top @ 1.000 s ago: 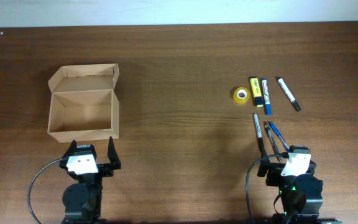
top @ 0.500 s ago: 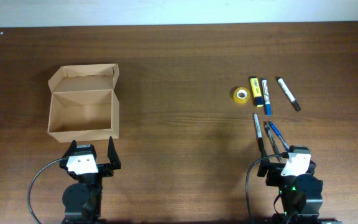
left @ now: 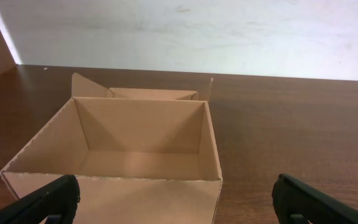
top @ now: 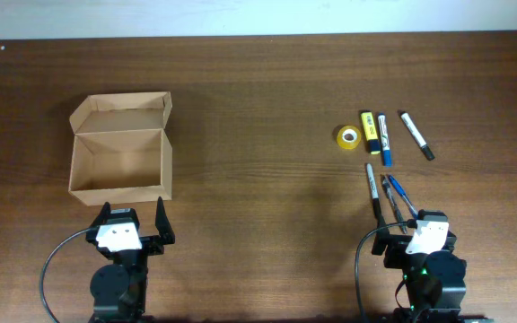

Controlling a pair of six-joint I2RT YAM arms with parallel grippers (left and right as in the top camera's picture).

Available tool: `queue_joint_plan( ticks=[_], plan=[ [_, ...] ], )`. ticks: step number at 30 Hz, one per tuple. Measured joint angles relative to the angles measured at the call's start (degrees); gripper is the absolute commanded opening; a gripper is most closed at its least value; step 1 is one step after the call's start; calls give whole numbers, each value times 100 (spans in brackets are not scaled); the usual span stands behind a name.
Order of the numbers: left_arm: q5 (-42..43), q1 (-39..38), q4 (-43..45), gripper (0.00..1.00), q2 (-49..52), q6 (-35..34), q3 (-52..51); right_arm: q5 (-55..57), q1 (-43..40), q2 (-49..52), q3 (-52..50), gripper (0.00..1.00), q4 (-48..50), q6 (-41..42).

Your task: Pack container

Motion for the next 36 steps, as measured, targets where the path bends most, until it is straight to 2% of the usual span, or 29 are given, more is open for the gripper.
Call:
queue_joint_plan(
  ticks=[15,19,22,28,36],
  plan=[
    [103,0,-20,100,0,-4,0,0,0,-2,0,99,0,0],
    [424,0,339,100,11,-286,24,0,0,-2,0,99,0,0],
    [605,0,-4,100,98,-562,354,0,0,-2,0,99,2,0],
    [610,0,-1956,100,1414,-800,2616,0,-2,0,0,99,15,-2],
    [549,0,-5056,100,5034,-839,6671,-7,-4,-15,-4,99,9,-2]
  ],
)
